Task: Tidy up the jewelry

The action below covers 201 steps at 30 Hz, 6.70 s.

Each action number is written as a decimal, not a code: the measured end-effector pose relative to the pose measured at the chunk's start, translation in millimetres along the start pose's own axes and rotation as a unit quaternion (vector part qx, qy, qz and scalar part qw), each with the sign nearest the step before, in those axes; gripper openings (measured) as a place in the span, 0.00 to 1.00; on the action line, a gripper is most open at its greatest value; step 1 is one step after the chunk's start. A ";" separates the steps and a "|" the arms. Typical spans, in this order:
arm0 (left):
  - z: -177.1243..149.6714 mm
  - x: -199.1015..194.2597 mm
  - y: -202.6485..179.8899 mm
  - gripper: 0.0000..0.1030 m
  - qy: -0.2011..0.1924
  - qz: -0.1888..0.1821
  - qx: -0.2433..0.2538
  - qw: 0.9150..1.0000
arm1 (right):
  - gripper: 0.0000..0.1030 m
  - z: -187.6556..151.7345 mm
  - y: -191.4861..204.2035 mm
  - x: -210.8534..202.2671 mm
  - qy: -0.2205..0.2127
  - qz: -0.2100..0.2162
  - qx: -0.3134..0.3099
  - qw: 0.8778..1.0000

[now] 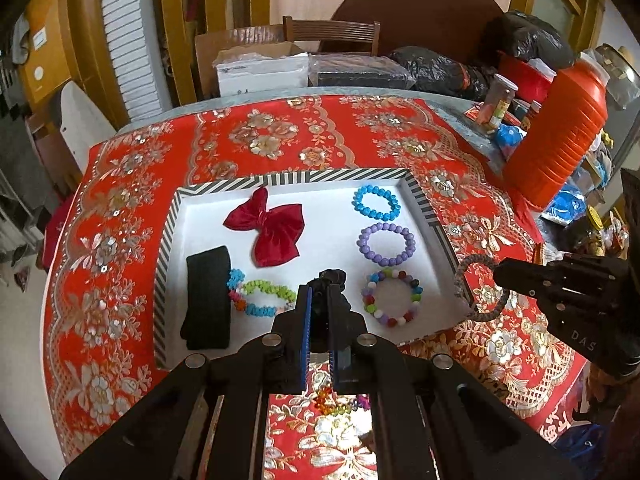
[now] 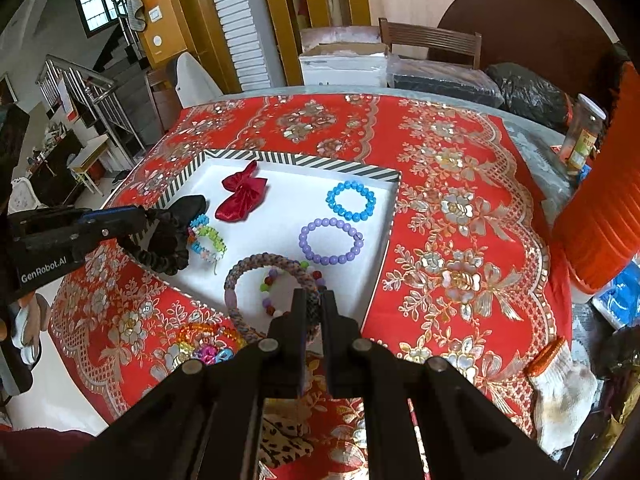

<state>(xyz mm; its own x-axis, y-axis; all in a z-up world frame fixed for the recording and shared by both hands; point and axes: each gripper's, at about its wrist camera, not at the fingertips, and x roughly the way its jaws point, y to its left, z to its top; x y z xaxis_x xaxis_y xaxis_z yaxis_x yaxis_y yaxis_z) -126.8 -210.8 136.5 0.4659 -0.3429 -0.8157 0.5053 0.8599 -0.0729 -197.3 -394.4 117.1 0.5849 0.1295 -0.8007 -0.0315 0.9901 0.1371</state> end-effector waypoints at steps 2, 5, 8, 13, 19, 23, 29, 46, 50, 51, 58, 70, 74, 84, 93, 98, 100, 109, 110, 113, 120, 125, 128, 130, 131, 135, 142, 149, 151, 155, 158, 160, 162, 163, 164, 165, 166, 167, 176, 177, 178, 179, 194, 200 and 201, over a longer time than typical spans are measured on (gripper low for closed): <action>1.9 2.6 -0.9 0.00 0.002 -0.002 0.002 1.000 | 0.06 2.9 -0.5 1.8 0.001 -0.001 0.002 1.000; 4.7 7.3 -3.4 0.00 0.003 -0.002 0.006 1.000 | 0.07 8.2 -1.1 4.9 0.001 -0.002 0.006 1.000; 7.4 13.4 -5.9 0.00 0.006 -0.003 0.012 1.000 | 0.06 12.0 -1.6 9.3 0.004 -0.004 0.008 1.000; 10.8 20.9 -8.9 0.00 0.010 -0.007 0.018 1.000 | 0.07 17.1 -3.3 16.8 0.008 -0.006 0.013 1.000; 16.3 27.2 -11.1 0.00 0.012 -0.010 0.024 1.000 | 0.06 24.7 -7.3 22.6 0.008 -0.009 0.020 1.000; 20.0 30.7 -12.6 0.00 0.013 -0.012 0.028 0.999 | 0.06 29.9 -9.7 25.3 0.008 -0.012 0.022 1.000; 24.0 36.3 -15.4 0.00 0.014 -0.016 0.036 0.999 | 0.06 38.4 -12.3 30.8 0.008 -0.014 0.026 1.000; 35.0 68.6 -13.8 0.00 0.038 -0.042 0.037 0.998 | 0.06 63.5 -9.7 60.5 0.028 -0.015 0.024 0.999; 35.2 79.7 -10.4 0.00 0.047 -0.047 0.034 0.997 | 0.06 71.6 -9.2 72.5 0.037 -0.016 0.020 0.999; 34.8 82.7 -8.9 0.00 0.050 -0.048 0.033 0.997 | 0.06 73.7 -9.4 76.0 0.039 -0.016 0.021 0.999; 27.0 106.6 12.4 0.00 0.076 -0.043 0.010 0.996 | 0.07 87.2 -7.8 105.8 0.060 -0.012 0.016 0.998; 11.5 127.7 59.8 0.00 0.106 -0.028 -0.049 0.993 | 0.06 122.6 9.4 182.8 0.092 -0.007 -0.003 0.996; 10.4 128.7 60.8 0.00 0.109 -0.029 -0.053 0.992 | 0.07 123.1 7.2 192.6 0.101 -0.004 0.006 0.995; 10.2 121.7 56.8 0.15 0.105 -0.035 -0.057 0.992 | 0.12 107.9 24.6 198.5 0.132 0.011 -0.021 0.991; 8.8 93.0 56.0 0.15 0.082 0.001 -0.045 0.996 | 0.18 122.6 46.5 177.2 0.102 0.034 -0.021 0.994; 2.1 77.9 50.5 0.15 0.072 0.010 -0.045 0.996 | 0.39 111.2 41.2 128.4 0.067 0.024 -0.017 0.997; -2.1 71.1 45.9 0.15 0.068 0.014 -0.041 0.997 | 0.40 100.9 37.5 105.9 0.055 0.020 -0.014 0.998; -27.1 39.1 24.1 0.15 0.052 0.028 -0.026 0.998 | 0.49 26.8 14.3 28.8 0.028 0.001 0.019 0.999; -30.0 34.8 21.9 0.15 0.049 0.029 -0.025 0.998 | 0.49 19.6 12.3 23.6 0.028 -0.001 0.022 0.999; -38.6 21.6 16.4 0.15 0.042 0.028 -0.022 0.999 | 0.49 -4.1 6.8 6.4 0.026 -0.016 0.023 0.999; -60.8 -1.7 14.3 0.15 0.047 -0.015 -0.035 0.998 | 0.49 -55.6 -3.9 -25.3 0.028 -0.021 0.032 0.999; -82.1 -8.4 10.3 0.16 0.070 -0.073 -0.041 0.994 | 0.49 -90.3 -7.1 -27.7 0.051 -0.019 0.037 0.998; -93.2 -8.4 3.9 0.17 0.079 -0.091 -0.037 0.992 | 0.49 -107.2 -6.7 -24.7 0.065 -0.014 0.042 0.997; -99.2 -6.0 -0.5 0.18 0.086 -0.107 -0.036 0.990 | 0.49 -115.6 -3.7 -20.2 0.074 -0.003 0.049 0.996; -101.2 -4.4 -2.5 0.18 0.089 -0.113 -0.036 0.989 | 0.49 -119.3 -1.5 -17.6 0.078 0.005 0.052 0.996; -104.8 5.1 -12.4 0.20 0.105 -0.130 -0.022 0.986 | 0.49 -129.5 14.5 0.0 0.088 0.024 0.054 0.994; -106.3 20.7 -3.5 0.20 0.120 -0.107 -0.016 0.987 | 0.49 -130.9 33.5 30.6 0.090 0.013 0.044 0.995; -96.3 39.3 12.1 0.22 0.119 -0.094 -0.020 0.988 | 0.11 -136.3 19.4 29.4 0.093 -0.005 0.035 0.995; -91.9 45.9 12.3 0.23 0.118 -0.095 -0.015 0.988 | 0.11 -140.1 8.8 24.4 0.096 -0.013 0.042 0.994; -83.9 61.2 4.3 0.23 0.110 -0.083 0.014 0.990 | 0.14 -142.2 -6.4 20.6 0.104 -0.008 0.062 0.993; -83.6 73.8 -3.7 0.23 0.119 -0.070 0.042 0.990 | 0.27 -142.1 -7.2 20.8 0.099 -0.009 0.070 0.993; -85.7 80.7 -6.2 0.23 0.128 -0.063 0.053 0.988 | 0.27 -141.0 -4.7 21.9 0.096 -0.014 0.068 0.993; -88.1 80.9 -6.8 0.22 0.121 -0.060 0.060 0.989 | 0.27 -140.9 -3.4 22.1 0.088 -0.014 0.068 0.994; -89.1 82.5 -7.2 0.14 0.122 -0.061 0.063 0.989 | 0.27 -141.2 -3.5 22.3 0.082 -0.012 0.072 0.994; -89.4 81.6 -7.8 0.09 0.116 -0.055 0.068 0.989 | 0.19 -141.3 -3.8 22.8 0.078 -0.011 0.075 0.994; -89.8 82.2 -8.3 0.00 0.117 -0.056 0.073 0.989 | 0.12 -141.2 -4.2 23.8 0.078 -0.007 0.077 0.994; -89.0 81.8 -7.8 0.00 0.117 -0.060 0.074 0.989 | 0.12 -140.9 -4.5 24.1 0.077 -0.004 0.080 0.994; -87.1 81.5 -6.9 0.00 0.122 -0.068 0.069 0.988 | 0.11 -140.5 -4.9 23.8 0.076 -0.001 0.081 0.994; -64.2 27.3 -4.2 0.00 0.080 -0.111 0.044 0.990 | 0.10 -114.1 -1.6 -11.7 0.035 0.016 0.064 0.997; -60.9 21.3 -5.0 0.00 0.073 -0.111 0.044 0.990 | 0.10 -110.2 -1.8 -16.5 0.029 0.019 0.063 0.997; -57.8 16.2 -5.4 0.00 0.068 -0.110 0.044 0.991 | 0.10 -105.9 -1.5 -21.6 0.023 0.022 0.061 0.998; -54.5 10.4 -5.3 0.00 0.063 -0.110 0.043 0.991 | 0.10 -102.1 -0.6 -25.9 0.018 0.023 0.058 0.998; -0.3 -38.5 12.6 0.00 -0.014 -0.079 0.027 0.996 | 0.10 -43.5 9.6 -62.3 -0.057 0.029 0.018 0.998; 9.4 -34.1 19.9 0.00 -0.020 -0.063 0.024 0.998 | 0.10 -19.9 13.7 -58.3 -0.076 0.035 0.020 0.996; 10.3 -32.8 21.6 0.00 -0.019 -0.059 0.022 0.998 | 0.10 -15.2 14.4 -56.0 -0.078 0.036 0.020 0.996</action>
<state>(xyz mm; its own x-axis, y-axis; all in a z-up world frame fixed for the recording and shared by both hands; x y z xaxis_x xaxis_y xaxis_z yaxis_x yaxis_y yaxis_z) -123.6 -184.8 167.5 0.4278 -0.4561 -0.7804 0.5894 0.7953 -0.1418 -242.9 -386.6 155.1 0.7008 0.1865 -0.6886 -0.0473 0.9753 0.2160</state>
